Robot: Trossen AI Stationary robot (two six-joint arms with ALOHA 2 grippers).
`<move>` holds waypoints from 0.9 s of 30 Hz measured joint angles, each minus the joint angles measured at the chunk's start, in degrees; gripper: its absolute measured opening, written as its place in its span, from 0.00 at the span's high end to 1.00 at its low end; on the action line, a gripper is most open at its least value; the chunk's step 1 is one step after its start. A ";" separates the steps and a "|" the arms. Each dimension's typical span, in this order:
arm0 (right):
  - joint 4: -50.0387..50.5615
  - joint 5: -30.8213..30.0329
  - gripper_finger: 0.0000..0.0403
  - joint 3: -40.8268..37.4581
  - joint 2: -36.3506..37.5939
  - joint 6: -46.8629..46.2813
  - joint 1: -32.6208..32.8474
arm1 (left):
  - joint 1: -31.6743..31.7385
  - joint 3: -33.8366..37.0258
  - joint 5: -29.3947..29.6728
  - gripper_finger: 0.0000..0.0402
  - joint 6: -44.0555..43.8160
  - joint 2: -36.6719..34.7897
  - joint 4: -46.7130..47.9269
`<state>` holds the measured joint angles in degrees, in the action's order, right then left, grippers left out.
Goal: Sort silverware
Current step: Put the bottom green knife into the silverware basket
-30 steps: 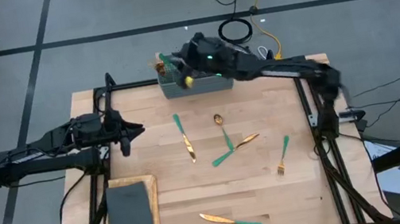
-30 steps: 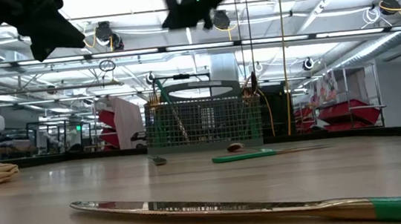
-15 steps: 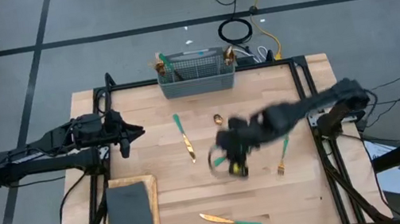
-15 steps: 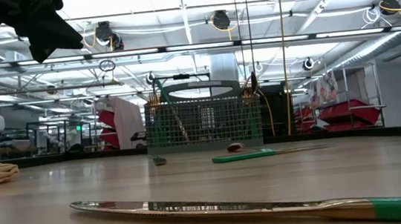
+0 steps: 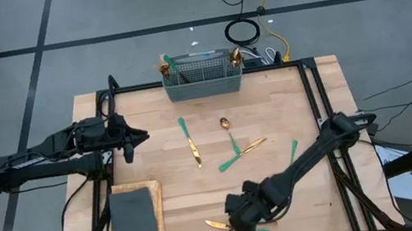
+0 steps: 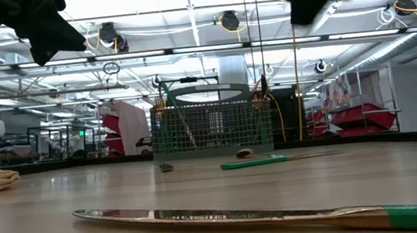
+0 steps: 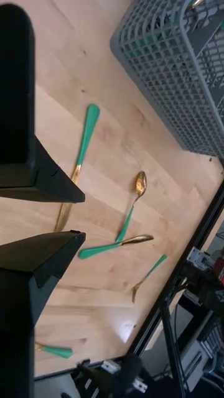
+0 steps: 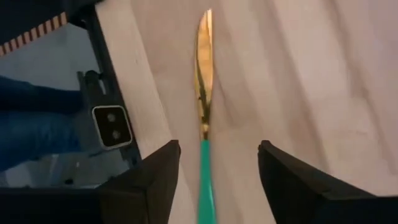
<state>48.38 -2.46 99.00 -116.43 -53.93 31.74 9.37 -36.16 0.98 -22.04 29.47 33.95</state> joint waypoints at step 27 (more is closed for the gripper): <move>-1.33 5.17 0.48 0.46 -14.59 -6.97 3.56 | -0.02 0.00 -0.93 0.78 0.18 0.01 3.21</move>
<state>47.06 2.71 99.46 -131.02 -60.90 35.31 9.35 -36.16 0.05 -21.85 29.48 37.17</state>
